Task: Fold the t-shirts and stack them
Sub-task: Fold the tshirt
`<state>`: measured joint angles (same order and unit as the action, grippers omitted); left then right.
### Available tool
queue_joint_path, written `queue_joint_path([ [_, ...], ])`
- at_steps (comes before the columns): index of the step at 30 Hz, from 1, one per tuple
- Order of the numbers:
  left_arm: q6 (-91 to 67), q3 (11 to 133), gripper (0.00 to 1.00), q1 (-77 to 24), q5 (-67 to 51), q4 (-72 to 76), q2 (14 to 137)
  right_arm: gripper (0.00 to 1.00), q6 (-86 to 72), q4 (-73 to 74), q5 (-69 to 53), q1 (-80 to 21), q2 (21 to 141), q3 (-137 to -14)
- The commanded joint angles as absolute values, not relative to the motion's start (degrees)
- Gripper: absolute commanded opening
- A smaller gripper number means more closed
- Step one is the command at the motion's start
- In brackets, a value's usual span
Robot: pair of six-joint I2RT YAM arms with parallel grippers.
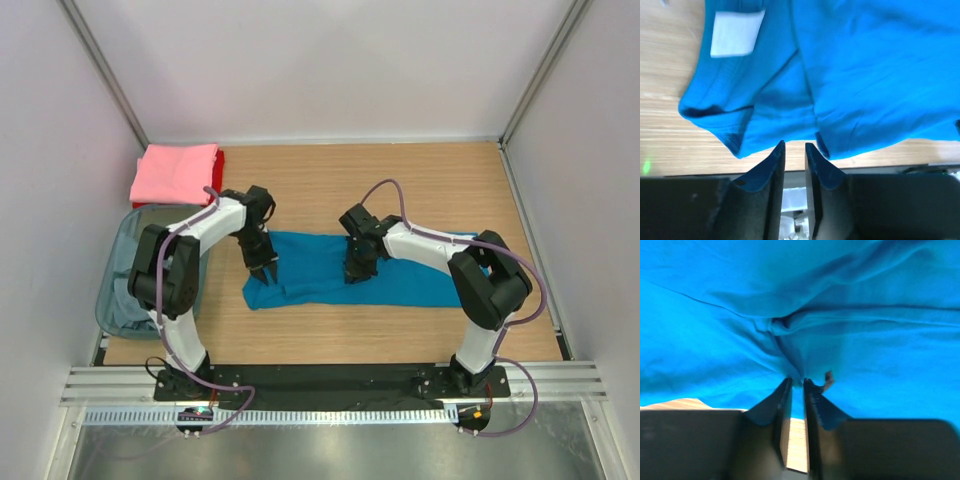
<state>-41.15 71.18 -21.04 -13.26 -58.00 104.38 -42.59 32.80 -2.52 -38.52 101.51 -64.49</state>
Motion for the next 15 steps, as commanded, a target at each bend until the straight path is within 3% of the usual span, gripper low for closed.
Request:
queue_joint_path([
  [1, -39.0, 78.0, 0.27, -21.2, -7.2, -61.3, 104.9, 0.24, -42.8, 34.3, -0.9, -38.6, 100.3, -65.7],
  [7, -38.1, 86.6, 0.35, -21.2, -3.3, -55.4, 107.7, 0.36, -42.1, 38.2, -0.3, -38.6, 98.1, -69.4],
  [15, -36.1, 94.2, 0.35, -20.4, 2.1, -56.6, 118.8, 0.38, -35.1, 36.1, 1.9, -36.3, 104.9, -77.6],
])
